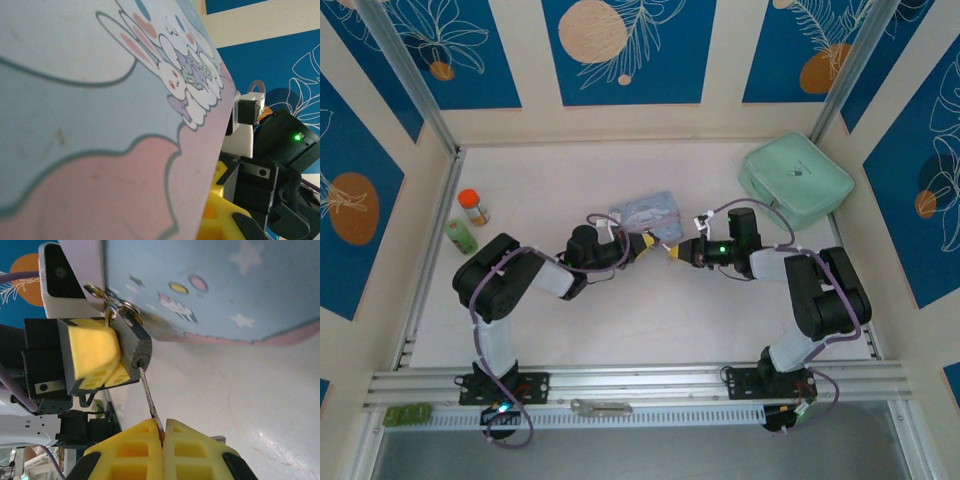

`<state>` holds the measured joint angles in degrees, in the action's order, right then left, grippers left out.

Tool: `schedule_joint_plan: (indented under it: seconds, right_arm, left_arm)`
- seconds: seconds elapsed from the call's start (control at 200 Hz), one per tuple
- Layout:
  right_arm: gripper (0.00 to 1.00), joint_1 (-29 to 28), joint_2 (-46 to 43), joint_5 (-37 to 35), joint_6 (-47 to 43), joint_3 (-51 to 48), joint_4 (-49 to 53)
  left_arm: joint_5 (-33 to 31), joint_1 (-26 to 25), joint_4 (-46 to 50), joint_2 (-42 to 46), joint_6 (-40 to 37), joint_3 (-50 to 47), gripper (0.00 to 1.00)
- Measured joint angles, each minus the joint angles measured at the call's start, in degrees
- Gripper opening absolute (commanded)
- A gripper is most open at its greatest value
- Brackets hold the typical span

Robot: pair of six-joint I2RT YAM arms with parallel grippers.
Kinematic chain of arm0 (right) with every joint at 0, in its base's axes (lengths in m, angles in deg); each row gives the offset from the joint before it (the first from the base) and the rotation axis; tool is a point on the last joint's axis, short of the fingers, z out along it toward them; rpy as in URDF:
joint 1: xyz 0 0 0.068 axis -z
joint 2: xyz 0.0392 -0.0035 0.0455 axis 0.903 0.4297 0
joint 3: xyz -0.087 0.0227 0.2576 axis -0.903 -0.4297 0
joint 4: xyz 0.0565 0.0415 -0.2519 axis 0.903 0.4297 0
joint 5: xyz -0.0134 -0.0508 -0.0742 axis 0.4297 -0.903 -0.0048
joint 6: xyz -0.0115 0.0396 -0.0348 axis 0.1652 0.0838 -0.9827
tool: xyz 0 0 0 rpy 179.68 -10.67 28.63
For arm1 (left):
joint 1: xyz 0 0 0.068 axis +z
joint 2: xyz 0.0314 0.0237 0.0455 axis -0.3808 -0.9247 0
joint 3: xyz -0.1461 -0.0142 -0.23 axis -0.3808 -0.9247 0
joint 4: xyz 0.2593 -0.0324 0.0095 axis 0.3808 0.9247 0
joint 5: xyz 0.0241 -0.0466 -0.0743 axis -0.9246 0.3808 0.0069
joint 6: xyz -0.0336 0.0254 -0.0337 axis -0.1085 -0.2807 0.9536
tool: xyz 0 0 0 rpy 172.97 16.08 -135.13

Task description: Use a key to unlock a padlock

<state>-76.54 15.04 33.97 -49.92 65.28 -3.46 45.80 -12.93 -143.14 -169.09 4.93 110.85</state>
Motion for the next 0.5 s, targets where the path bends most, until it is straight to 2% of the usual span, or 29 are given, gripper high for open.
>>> schedule_joint_plan:
  seconds: [0.5]
  right_arm:
    - [0.0,-1.7,0.5,-0.2,-0.7,1.0,0.3]
  left_arm:
    - [0.2,0.0,0.0,0.0,0.0,0.0,0.0]
